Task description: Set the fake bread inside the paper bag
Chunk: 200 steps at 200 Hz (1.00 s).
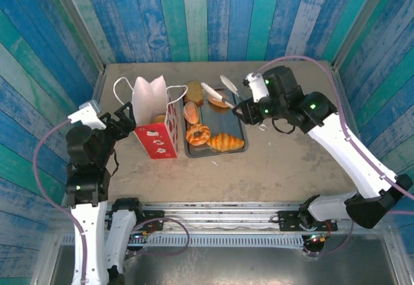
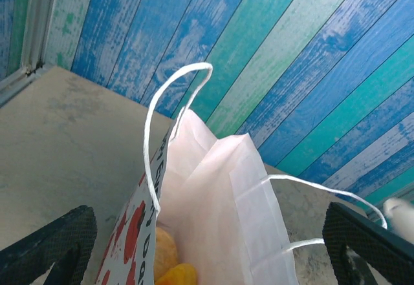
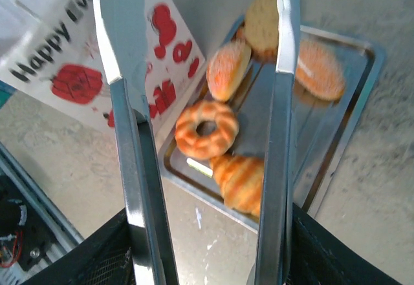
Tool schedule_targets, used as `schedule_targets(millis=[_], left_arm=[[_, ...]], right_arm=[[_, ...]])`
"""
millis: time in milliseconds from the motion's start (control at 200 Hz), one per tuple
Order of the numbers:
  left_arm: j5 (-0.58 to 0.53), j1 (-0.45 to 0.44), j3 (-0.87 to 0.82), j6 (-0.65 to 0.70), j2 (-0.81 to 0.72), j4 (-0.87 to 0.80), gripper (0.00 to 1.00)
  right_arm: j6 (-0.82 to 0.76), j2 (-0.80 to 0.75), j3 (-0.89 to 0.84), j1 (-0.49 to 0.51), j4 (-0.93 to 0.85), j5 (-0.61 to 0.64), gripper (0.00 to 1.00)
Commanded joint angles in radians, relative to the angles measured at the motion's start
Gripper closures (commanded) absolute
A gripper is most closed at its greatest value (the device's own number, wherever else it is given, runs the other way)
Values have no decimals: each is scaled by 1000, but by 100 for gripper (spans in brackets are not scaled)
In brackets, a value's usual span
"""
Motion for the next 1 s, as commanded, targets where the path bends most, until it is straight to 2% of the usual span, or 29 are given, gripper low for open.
schedule_targets(millis=[0,361,997], left_arm=[[-23,3,-24,31,-42,38,6],[-27,3,-84,88,-154,101,6],[-57,3,-102,169,-176,162,6]], right_arm=[[44,4,-54,-3,63,-55,44],[66,196,-92,-1,77,-136,44],[43,528,102,13,78,-145,40]])
